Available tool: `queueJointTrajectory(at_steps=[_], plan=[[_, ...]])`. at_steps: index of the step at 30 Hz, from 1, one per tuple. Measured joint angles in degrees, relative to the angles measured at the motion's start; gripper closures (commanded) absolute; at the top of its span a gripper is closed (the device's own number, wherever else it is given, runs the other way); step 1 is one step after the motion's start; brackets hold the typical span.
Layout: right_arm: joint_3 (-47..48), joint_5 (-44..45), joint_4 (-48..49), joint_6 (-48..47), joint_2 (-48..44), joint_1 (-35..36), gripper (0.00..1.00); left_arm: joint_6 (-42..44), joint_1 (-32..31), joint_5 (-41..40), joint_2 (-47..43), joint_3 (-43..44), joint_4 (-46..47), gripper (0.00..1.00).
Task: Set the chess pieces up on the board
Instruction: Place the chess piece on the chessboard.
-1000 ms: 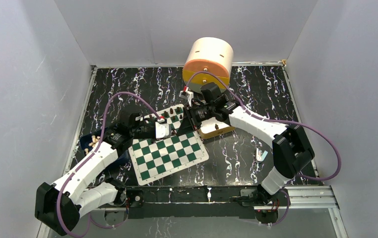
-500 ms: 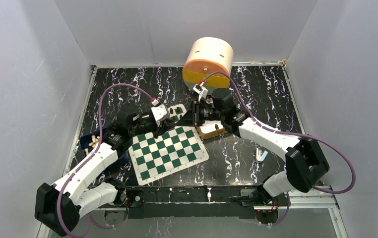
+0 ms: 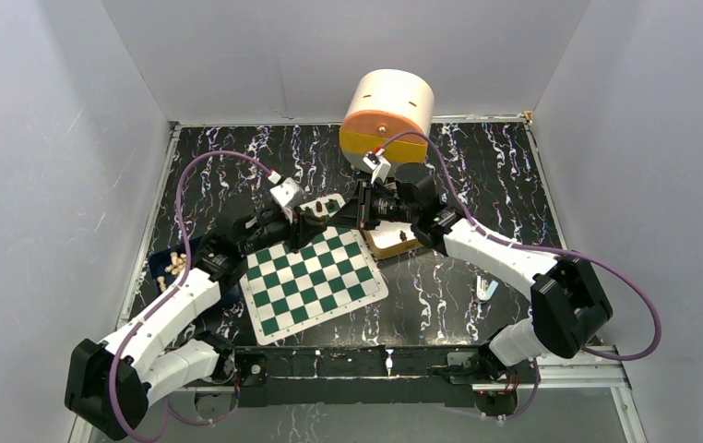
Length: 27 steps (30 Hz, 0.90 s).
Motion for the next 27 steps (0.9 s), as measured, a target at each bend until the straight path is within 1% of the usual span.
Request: queueJointTrajectory(at_steps=[3,4,9,11,12,13,15,20,27], plan=[[0.0,0.2,-0.1,-0.1,0.2,0.0,0.83,-0.7,0.0,-0.2,0.0,-0.8,1.2,1.00],[0.0,0.2,-0.1,-0.2,0.2,0.0,0.83,-0.8,0.0,-0.3,0.0,-1.2,1.5,0.95],[0.4,1.5,-2.0,-2.4,0.4,0.5,0.83,-0.6,-0.2,-0.9,-0.4,-2.1,1.4,0.61],[1.3,3.6,-3.7,-4.3,0.5,0.7,0.84,-0.3,-0.3,-1.2,-1.2,-2.5,-0.4,0.51],[2.2,5.0,-4.8,-5.4,0.9,0.5,0.84,-0.1,-0.3,-1.4,-1.7,-2.8,-1.4,0.36],[3.1,6.2,-5.7,-6.4,1.3,0.4,0.84,0.0,-0.3,-1.7,-2.2,-3.0,-2.1,0.12],[5.6,9.0,-8.0,-9.1,2.5,0.1,0.84,1.1,-0.3,-2.3,-3.9,-3.8,-3.7,0.10],[10.7,13.5,-13.6,-14.0,5.4,-0.1,0.84,3.7,-0.3,-3.7,-9.4,-5.5,-8.1,0.09],[23.6,19.9,-25.6,-22.2,15.3,0.1,0.84,8.2,-0.3,-5.0,-19.1,-5.9,-14.8,0.09]])
